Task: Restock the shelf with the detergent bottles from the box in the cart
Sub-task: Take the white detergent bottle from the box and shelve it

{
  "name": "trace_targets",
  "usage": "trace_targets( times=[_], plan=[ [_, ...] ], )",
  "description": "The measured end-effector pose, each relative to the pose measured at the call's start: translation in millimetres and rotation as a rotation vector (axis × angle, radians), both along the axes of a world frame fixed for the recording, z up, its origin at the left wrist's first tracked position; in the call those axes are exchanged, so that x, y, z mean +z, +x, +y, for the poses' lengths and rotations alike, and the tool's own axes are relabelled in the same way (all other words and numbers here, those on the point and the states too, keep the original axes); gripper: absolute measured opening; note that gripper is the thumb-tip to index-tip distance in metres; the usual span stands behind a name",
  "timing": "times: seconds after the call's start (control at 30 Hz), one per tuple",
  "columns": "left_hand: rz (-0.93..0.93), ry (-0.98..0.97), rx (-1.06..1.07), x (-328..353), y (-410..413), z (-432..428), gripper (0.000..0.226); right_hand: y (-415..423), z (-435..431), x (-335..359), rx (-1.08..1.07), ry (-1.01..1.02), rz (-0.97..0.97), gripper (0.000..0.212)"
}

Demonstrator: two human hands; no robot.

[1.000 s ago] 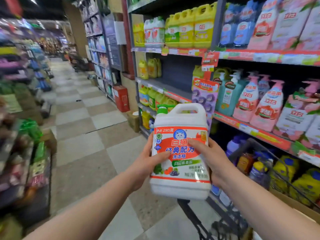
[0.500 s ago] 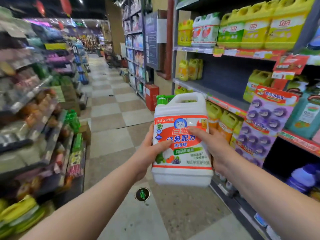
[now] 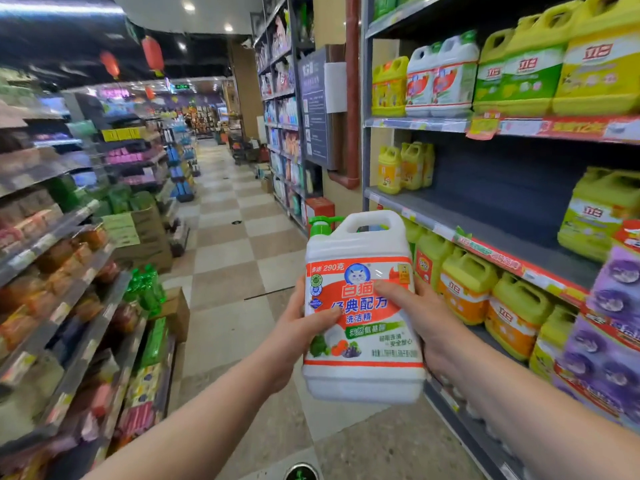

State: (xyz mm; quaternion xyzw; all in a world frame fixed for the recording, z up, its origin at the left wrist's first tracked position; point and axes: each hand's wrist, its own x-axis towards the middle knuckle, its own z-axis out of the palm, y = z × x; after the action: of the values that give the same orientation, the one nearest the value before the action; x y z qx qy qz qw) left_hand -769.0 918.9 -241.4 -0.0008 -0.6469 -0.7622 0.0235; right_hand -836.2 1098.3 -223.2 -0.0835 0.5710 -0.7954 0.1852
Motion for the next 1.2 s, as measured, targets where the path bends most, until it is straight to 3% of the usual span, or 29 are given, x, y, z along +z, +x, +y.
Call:
trace_targets(
  times=[0.23,0.6,1.2],
  plan=[
    [-0.042,-0.004,-0.041,-0.8,-113.9,-11.6,0.062,-100.7,-8.3,2.2,-0.036,-0.002,-0.055,0.048],
    [-0.063,-0.024,-0.224,-12.2,-291.2,-27.8,0.069,-246.8,-22.1,-12.4,-0.283,0.013,-0.069,0.055],
    [-0.114,-0.003,-0.519,-28.3,-598.5,-51.2,0.066,-491.9,-44.8,-19.9,-0.576,0.036,-0.114,0.047]
  ],
)
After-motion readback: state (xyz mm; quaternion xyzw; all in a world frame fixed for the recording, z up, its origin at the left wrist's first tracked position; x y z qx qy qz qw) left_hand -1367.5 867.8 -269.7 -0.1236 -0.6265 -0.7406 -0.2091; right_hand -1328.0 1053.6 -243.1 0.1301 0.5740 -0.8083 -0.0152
